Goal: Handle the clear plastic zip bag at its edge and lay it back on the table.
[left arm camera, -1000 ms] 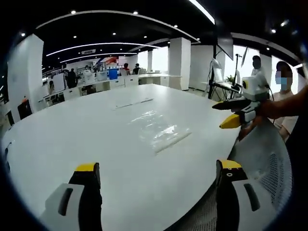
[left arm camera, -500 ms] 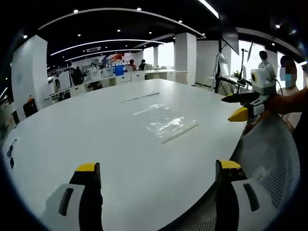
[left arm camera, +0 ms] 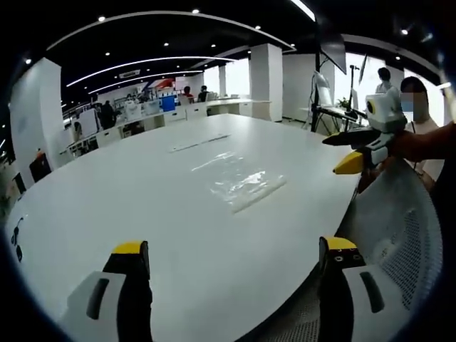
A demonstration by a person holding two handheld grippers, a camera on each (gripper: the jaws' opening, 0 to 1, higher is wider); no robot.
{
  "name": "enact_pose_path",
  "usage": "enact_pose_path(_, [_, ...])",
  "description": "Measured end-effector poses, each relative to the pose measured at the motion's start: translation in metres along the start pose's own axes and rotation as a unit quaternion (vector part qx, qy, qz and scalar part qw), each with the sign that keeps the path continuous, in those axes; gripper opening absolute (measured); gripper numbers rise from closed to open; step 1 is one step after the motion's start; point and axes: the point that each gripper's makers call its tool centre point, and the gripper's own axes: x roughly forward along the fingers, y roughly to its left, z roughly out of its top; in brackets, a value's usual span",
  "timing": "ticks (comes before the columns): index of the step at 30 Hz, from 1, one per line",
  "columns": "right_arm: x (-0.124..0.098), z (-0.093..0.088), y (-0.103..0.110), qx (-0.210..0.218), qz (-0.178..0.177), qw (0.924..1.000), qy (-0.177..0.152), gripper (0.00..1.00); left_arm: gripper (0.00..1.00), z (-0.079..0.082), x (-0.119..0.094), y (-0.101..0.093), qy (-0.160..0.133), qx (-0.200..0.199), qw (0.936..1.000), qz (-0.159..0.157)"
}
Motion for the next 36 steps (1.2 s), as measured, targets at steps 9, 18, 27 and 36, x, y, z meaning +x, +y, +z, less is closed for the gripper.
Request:
enact_pose_path(9, [-0.003,-0.001,-0.003,0.004,-0.005,1.0,-0.004,0.99,0.97,-0.003,0.0,-0.005,0.009,0.01,0.9999,-0.01])
enact_pose_path(18, [-0.004,-0.007,-0.001,0.009,-0.005,0.9999,-0.002,0.98,0.96,-0.004,0.001,-0.004,0.006,0.003,0.9999,-0.008])
enact_pose_path(27, [-0.003,-0.007,0.001,-0.006,-0.005,1.0,-0.002,0.97,0.95,-0.003,0.001,0.0,0.0,0.003,1.0,0.0])
enact_pose_path(36, [-0.003,-0.005,-0.001,-0.018,-0.016,0.9996,-0.017,0.97,0.95,0.0,0.001,0.003,-0.016,0.004,0.9998,0.014])
